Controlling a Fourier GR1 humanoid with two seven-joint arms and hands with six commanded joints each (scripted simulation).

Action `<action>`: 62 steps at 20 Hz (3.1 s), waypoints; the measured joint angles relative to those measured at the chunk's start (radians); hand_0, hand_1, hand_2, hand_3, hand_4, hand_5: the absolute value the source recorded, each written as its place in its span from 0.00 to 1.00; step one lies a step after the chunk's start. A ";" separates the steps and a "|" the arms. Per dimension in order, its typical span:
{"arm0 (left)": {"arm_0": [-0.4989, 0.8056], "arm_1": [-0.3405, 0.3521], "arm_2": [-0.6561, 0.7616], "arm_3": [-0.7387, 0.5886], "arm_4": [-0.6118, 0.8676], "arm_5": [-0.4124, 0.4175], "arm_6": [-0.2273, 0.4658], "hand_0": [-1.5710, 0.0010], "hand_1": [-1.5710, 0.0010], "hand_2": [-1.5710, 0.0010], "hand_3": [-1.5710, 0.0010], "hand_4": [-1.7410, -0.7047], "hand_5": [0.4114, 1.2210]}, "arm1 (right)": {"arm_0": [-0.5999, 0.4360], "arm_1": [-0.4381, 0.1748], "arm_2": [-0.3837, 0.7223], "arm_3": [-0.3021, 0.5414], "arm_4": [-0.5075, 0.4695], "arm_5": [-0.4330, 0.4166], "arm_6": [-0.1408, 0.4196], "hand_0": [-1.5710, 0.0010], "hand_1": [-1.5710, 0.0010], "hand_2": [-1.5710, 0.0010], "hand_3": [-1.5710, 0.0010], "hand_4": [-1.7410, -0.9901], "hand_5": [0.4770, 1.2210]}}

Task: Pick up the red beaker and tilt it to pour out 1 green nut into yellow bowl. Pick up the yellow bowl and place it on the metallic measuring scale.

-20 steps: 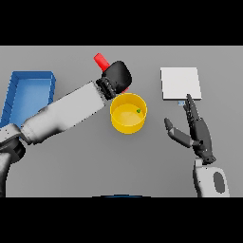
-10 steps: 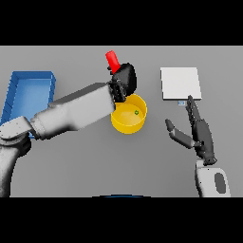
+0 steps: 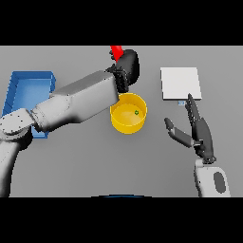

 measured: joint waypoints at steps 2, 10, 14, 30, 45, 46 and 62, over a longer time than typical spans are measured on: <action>-0.047 0.026 0.017 0.025 0.016 0.037 0.000 0.00 0.12 0.12 0.00 0.05 0.95 | 0.001 0.010 0.004 0.006 -0.001 0.000 0.000 1.00 1.00 1.00 1.00 0.70 0.17; -0.293 0.144 0.192 0.229 0.149 0.155 0.024 0.00 0.04 0.04 0.07 0.20 0.99 | -0.007 0.003 0.004 0.012 -0.023 0.028 -0.018 1.00 1.00 1.00 1.00 0.62 0.22; -0.300 0.242 0.397 0.404 0.374 0.169 0.081 0.00 0.02 0.02 0.07 0.08 1.00 | -0.015 -0.012 0.008 0.004 -0.018 0.032 -0.013 1.00 1.00 1.00 1.00 0.58 0.23; 0.150 0.422 0.700 0.493 0.992 0.513 0.344 0.00 0.00 0.00 0.10 0.00 1.00 | -0.044 -0.026 0.014 0.030 -0.009 0.040 -0.036 1.00 1.00 1.00 1.00 0.58 0.27; 0.609 0.592 0.659 -0.096 1.255 0.818 0.555 0.00 0.00 0.00 0.10 0.10 0.78 | -0.034 -0.030 0.026 0.041 0.016 0.036 -0.052 1.00 1.00 1.00 1.00 0.54 0.34; 0.635 0.598 0.652 -0.118 1.273 0.831 0.543 0.00 0.00 0.00 0.08 0.15 0.68 | -0.041 -0.029 0.025 0.049 0.024 0.028 -0.051 1.00 1.00 1.00 1.00 0.55 0.34; 0.712 0.697 0.591 -0.346 1.380 0.632 0.573 0.92 0.93 0.94 0.96 0.95 0.30 | -0.028 -0.040 0.030 0.044 0.041 0.022 -0.055 1.00 1.00 1.00 1.00 0.58 0.32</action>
